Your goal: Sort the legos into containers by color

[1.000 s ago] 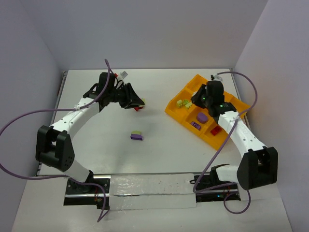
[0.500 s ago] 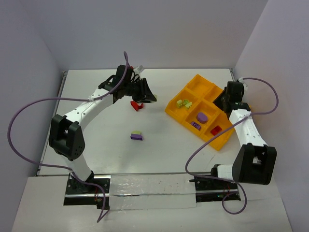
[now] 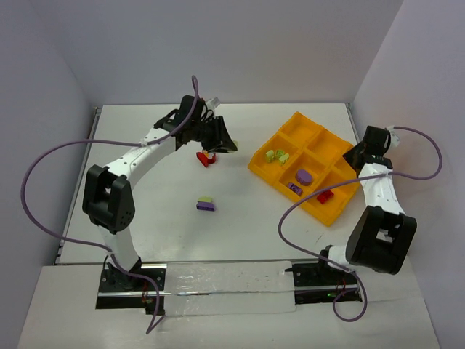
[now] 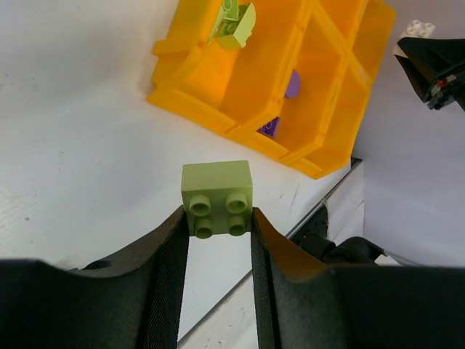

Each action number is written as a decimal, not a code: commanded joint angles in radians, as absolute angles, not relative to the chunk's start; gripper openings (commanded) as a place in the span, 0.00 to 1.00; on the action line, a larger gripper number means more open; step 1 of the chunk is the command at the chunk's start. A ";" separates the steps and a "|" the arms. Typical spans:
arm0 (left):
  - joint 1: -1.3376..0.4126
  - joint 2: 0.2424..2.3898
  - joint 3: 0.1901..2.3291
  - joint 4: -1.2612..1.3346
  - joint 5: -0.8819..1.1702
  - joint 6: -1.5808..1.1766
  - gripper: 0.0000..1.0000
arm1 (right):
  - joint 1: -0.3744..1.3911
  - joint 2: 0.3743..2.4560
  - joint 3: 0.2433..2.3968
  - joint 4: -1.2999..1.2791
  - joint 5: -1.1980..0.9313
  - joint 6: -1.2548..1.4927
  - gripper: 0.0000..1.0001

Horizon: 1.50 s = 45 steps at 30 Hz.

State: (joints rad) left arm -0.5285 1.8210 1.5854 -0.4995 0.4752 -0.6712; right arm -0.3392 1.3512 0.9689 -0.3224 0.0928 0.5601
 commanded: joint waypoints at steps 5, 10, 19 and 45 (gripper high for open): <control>-0.542 1.961 1.823 -0.572 0.488 -0.627 0.00 | -0.392 1.432 0.995 -0.279 0.152 0.545 0.19; -0.545 2.027 1.909 -0.589 0.499 -0.620 0.00 | -0.394 1.464 1.009 -0.285 0.167 0.546 0.60; -0.562 2.129 2.012 -0.589 0.510 -0.638 0.00 | -0.377 1.406 1.050 -0.319 0.123 0.538 0.72; -0.686 2.464 2.355 -0.435 0.623 -0.835 0.70 | -0.087 1.154 1.109 -0.440 0.143 0.470 0.73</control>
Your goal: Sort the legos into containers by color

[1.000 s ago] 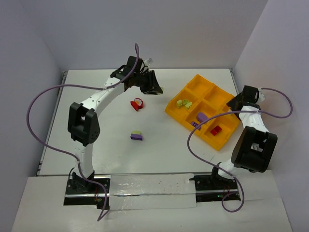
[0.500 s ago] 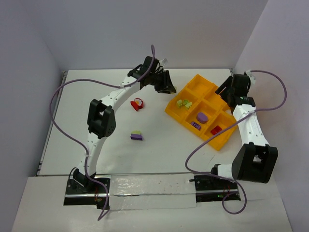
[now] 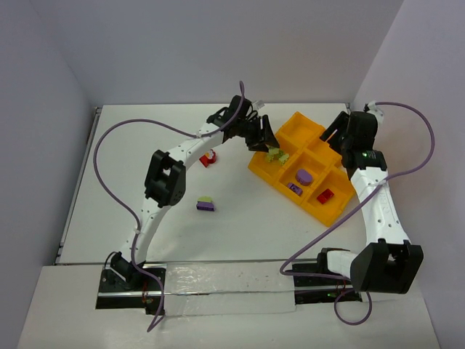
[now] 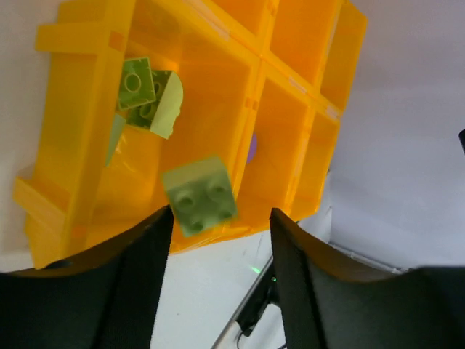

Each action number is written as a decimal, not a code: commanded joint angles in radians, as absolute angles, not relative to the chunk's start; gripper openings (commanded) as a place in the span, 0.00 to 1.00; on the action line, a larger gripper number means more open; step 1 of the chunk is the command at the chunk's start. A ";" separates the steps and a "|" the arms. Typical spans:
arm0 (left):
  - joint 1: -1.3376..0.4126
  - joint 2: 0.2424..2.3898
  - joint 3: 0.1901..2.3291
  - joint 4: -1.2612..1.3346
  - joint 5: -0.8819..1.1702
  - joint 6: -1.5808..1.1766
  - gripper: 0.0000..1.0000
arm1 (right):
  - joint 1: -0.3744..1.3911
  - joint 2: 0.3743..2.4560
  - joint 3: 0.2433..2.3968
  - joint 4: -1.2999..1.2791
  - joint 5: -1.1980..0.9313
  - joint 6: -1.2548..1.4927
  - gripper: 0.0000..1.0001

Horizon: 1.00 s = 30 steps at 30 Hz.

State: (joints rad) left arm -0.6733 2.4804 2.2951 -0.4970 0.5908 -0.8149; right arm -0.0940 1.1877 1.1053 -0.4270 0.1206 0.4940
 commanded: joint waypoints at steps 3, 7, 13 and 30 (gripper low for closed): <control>-0.685 2.436 2.356 -0.471 0.588 -0.810 0.77 | -0.087 1.153 1.102 -0.433 0.132 0.471 0.73; -0.681 2.361 2.343 -0.560 0.517 -0.746 0.77 | -0.079 1.156 1.098 -0.428 0.127 0.474 0.73; -0.598 2.088 1.983 -0.622 0.189 -0.631 0.75 | -0.073 1.146 1.100 -0.424 0.126 0.470 0.73; -0.428 2.094 1.808 -0.722 -0.165 -0.499 0.99 | 0.098 1.261 1.156 -0.429 0.106 0.447 0.73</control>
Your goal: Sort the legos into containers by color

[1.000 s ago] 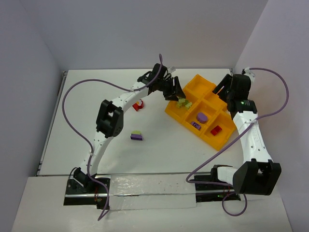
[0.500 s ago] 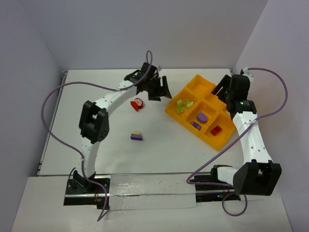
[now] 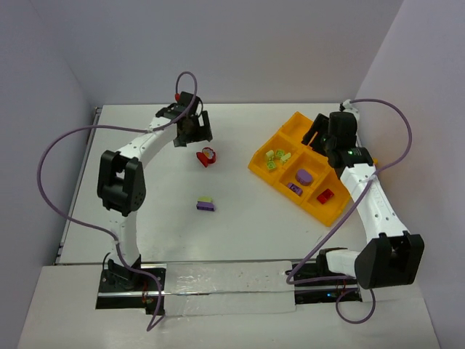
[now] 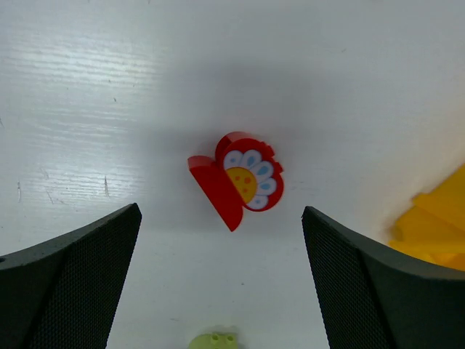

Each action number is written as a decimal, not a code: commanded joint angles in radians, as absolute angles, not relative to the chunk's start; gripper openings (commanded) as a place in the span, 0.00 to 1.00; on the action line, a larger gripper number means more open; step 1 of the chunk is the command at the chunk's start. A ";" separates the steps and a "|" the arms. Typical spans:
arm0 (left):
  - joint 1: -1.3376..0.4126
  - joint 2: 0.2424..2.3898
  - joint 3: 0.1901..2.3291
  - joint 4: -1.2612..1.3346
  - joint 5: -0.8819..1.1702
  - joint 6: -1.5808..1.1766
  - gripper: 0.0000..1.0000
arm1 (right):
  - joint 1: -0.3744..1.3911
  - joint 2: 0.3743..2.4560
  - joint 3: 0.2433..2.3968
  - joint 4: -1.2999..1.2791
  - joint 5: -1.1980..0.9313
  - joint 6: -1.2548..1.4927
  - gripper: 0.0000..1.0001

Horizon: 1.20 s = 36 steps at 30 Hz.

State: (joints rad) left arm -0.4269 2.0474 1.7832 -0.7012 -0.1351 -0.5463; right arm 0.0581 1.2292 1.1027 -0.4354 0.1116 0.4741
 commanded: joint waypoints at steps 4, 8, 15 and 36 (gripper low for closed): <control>-0.425 2.126 1.809 -0.659 -0.140 -0.425 0.98 | 0.119 1.271 1.157 -0.432 0.103 0.447 0.73; -0.425 2.121 1.783 -0.544 -0.099 -0.372 0.98 | 0.128 1.280 1.161 -0.434 0.103 0.448 0.73; -0.425 2.193 1.838 -0.504 0.032 -0.329 0.97 | 0.131 1.272 1.169 -0.437 0.099 0.439 0.73; -0.534 2.160 1.700 -0.518 0.006 -0.349 0.99 | 0.135 1.256 1.148 -0.428 0.083 0.457 0.73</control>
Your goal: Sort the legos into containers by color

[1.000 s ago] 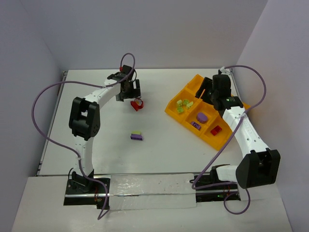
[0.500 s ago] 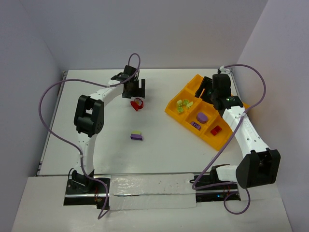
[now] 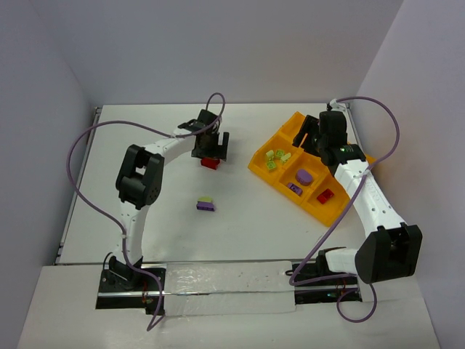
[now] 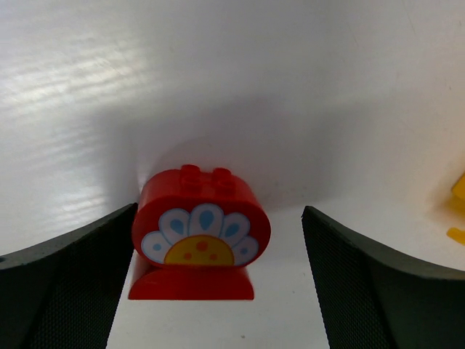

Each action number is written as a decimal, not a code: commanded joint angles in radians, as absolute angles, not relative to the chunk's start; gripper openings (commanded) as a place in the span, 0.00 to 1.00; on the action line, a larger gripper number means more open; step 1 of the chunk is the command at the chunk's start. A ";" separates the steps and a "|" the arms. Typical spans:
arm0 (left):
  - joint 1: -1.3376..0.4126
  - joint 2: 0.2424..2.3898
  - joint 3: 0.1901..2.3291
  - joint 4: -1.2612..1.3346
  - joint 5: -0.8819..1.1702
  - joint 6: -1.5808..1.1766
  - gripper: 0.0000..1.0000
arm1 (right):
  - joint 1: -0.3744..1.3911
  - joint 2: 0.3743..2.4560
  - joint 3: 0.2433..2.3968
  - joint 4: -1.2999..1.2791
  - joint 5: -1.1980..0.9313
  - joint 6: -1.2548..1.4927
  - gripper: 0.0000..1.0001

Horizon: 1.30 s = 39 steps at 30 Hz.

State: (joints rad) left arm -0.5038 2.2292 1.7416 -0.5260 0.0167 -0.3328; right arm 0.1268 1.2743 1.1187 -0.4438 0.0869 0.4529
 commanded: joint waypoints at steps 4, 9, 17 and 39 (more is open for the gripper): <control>-0.545 2.163 1.700 -0.534 -0.080 -0.392 0.96 | 0.137 1.253 1.141 -0.423 0.080 0.459 0.73; -0.545 2.194 1.745 -0.562 -0.128 -0.409 0.82 | 0.142 1.257 1.141 -0.422 0.074 0.459 0.74; -0.545 2.233 1.807 -0.600 -0.166 -0.405 0.61 | 0.143 1.265 1.150 -0.424 0.075 0.456 0.74; -0.535 2.026 1.737 -0.674 -0.143 -0.472 0.18 | 0.147 1.268 1.138 -0.401 0.054 0.453 0.74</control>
